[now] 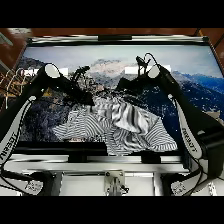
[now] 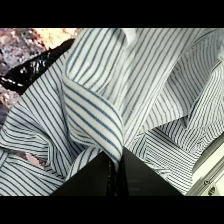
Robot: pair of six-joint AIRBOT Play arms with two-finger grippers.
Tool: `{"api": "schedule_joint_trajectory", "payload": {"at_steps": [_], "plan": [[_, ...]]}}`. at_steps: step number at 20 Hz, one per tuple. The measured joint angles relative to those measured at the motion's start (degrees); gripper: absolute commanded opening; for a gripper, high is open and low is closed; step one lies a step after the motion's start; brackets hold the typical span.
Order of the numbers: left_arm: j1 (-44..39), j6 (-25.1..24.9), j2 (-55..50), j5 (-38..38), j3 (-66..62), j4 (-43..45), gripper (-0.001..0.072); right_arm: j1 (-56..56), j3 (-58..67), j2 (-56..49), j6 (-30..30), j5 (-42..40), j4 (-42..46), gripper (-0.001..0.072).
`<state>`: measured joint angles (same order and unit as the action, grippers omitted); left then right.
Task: Fold the shirts.
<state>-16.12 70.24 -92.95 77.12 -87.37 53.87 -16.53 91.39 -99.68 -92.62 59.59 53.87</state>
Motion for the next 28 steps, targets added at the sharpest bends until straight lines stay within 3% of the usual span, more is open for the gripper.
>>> {"api": "schedule_joint_trajectory", "payload": {"at_steps": [3,7,9,11,12,13,15,16,17,18,20,22,28], "plan": [[-0.02,-0.37,1.25,0.07,0.02,0.39,0.0051,-0.13,5.55,-3.76,-0.17,11.39,0.0,0.0656],[-0.35,-0.61,1.95,-0.22,0.02,0.66,0.0051,-0.11,8.41,-5.18,-1.27,27.54,6.69,0.0636],[-0.55,-0.66,2.23,-0.31,0.02,0.85,0.0051,-0.11,8.9,-5.46,-1.53,33.66,9.68,0.0459],[-0.59,-0.72,2.36,-0.44,0.02,1.18,0.0051,-0.11,9.16,-5.29,-1.68,37.94,11.3,0.0189],[-0.61,-0.76,2.4,-0.46,0.02,1.2,0.0051,-0.11,9.25,-5.01,-1.7,39.39,11.93,0.0181],[-0.66,-0.81,2.43,-0.46,0.02,1.22,0.0051,-0.11,9.31,-4.44,-1.66,40.54,12.26,0.0075],[-0.7,-0.87,2.49,-0.39,0.0,1.25,0.0053,-0.11,9.38,-3.17,-1.11,41.94,13.14,0.0081],[-0.7,-1.2,2.49,-0.24,-0.02,1.27,0.0096,-0.11,9.4,-2.32,-0.48,42.21,13.38,0.0081],[-0.7,-1.62,2.49,0.28,-0.13,1.36,0.0228,-0.11,9.42,-1.2,0.39,42.38,13.55,0.0081],[-0.68,-1.97,2.49,1.33,-0.35,1.42,0.0303,-0.11,9.42,-0.02,1.29,42.03,13.79,0.0081],[-0.39,-2.36,2.78,4.46,-1.29,1.49,0.0265,-0.09,9.42,3.06,2.97,40.06,14.03,0.0081],[-0.11,-2.32,3.8,6.45,-2.97,1.46,0.0061,-0.09,9.42,7.02,4.04,36.79,14.1,0.0081],[0.26,-2.03,10.82,9.88,-15.54,1.18,0.0052,-0.09,9.42,21.55,8.96,24.96,14.21,0.0081]]}}
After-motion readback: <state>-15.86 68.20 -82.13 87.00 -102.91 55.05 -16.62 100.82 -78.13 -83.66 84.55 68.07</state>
